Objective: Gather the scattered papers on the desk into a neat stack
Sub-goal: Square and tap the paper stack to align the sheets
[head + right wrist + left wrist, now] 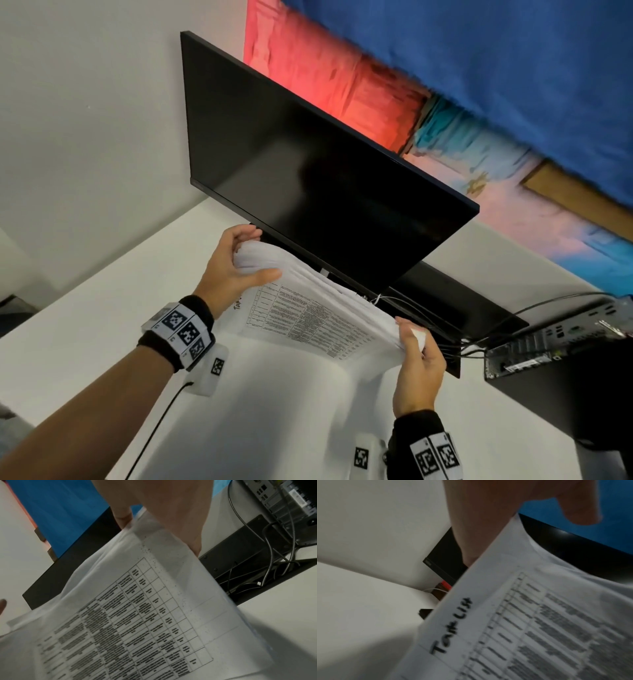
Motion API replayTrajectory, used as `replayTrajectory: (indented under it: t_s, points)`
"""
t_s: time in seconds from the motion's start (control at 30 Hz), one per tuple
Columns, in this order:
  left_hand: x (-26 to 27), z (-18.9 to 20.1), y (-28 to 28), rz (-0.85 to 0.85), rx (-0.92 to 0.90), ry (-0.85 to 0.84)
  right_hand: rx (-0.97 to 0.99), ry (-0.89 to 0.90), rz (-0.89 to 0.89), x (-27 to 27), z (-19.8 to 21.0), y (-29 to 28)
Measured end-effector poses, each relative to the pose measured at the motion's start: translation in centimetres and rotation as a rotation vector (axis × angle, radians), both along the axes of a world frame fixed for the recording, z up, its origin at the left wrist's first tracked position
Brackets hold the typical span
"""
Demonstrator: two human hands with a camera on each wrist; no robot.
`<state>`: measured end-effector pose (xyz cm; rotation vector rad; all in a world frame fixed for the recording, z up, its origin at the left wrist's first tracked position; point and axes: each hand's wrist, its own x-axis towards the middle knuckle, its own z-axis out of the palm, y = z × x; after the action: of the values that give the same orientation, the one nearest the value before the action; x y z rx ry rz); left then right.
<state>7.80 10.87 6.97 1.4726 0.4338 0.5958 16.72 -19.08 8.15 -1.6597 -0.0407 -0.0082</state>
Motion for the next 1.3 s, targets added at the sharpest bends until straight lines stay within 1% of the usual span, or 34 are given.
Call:
replayTrajectory:
  t_s: [0.07, 0.13, 0.23, 0.3, 0.33, 0.4, 0.47, 0.53, 0.57, 0.63, 0.7, 0.73, 0.8, 0.87, 0.93, 1.03, 1.13, 1.23, 1.3]
  points:
    - [-0.3, -0.9, 1.2, -0.079, 0.037, 0.071, -0.039, -0.032, 0.013, 0.6, 0.1, -0.1]
    - [-0.4, -1.6, 1.9, -0.093, 0.048, 0.164, -0.017, -0.048, 0.034, 1.1, 0.2, -0.2]
    - [0.2, -2.5, 2.3, -0.133, 0.019, 0.318, 0.109, -0.029, 0.058, 1.9, 0.0, -0.3]
    - [0.8, -3.3, 2.3, -0.17, -0.011, 0.365, 0.154, -0.016, 0.108, 1.8, 0.2, -0.6]
    - [1.0, -3.5, 2.1, -0.167, -0.035, 0.368, 0.126, -0.019, 0.144, 1.6, 0.1, -1.1]
    - [1.4, -3.7, 1.9, -0.134, -0.102, 0.348, -0.009, -0.001, 0.251, 1.4, -1.1, -2.3]
    - [1.7, -3.6, 1.5, -0.108, -0.142, 0.326, -0.145, 0.113, 0.3, 1.4, -2.7, -3.1]
    - [1.9, -3.1, 0.8, -0.112, -0.144, 0.3, -0.229, 0.23, 0.276, 1.8, -4.0, -2.9]
    - [2.0, -2.8, 0.4, -0.12, -0.141, 0.278, -0.231, 0.267, 0.229, 2.2, -4.5, -2.6]
    - [2.0, -1.8, -0.3, -0.106, -0.133, 0.215, -0.221, 0.281, 0.111, 2.7, -4.4, -1.8]
    - [1.6, -0.9, -0.4, -0.045, -0.133, 0.141, -0.119, 0.259, 0.009, 2.9, -3.7, -1.3]
    - [1.2, -0.8, -0.3, -0.015, -0.129, 0.114, -0.064, 0.25, -0.005, 2.8, -3.2, -1.2]
    - [0.2, -0.9, -0.3, 0.033, -0.122, 0.101, -0.034, 0.25, 0.04, 2.3, -3.0, -1.0]
    - [-0.4, -1.2, -0.6, 0.088, -0.159, 0.11, -0.058, 0.303, 0.104, 1.6, -3.8, -0.8]
    - [-0.6, -1.1, -0.7, 0.168, -0.212, 0.107, -0.108, 0.349, 0.123, 1.3, -4.6, -0.5]
    - [-0.2, -0.3, -0.9, 0.24, -0.22, 0.101, -0.144, 0.318, 0.128, 1.1, -4.3, -0.1]
    - [0.4, 0.5, -0.9, 0.294, -0.206, 0.133, -0.118, 0.295, 0.124, 0.6, -4.2, 0.0]
    - [1.0, 0.7, -0.5, 0.315, -0.19, 0.19, -0.126, 0.24, 0.126, 0.5, -4.8, -0.3]
    - [1.4, 0.7, -0.1, 0.347, -0.194, 0.199, -0.11, 0.23, 0.146, 0.4, -4.6, -0.4]
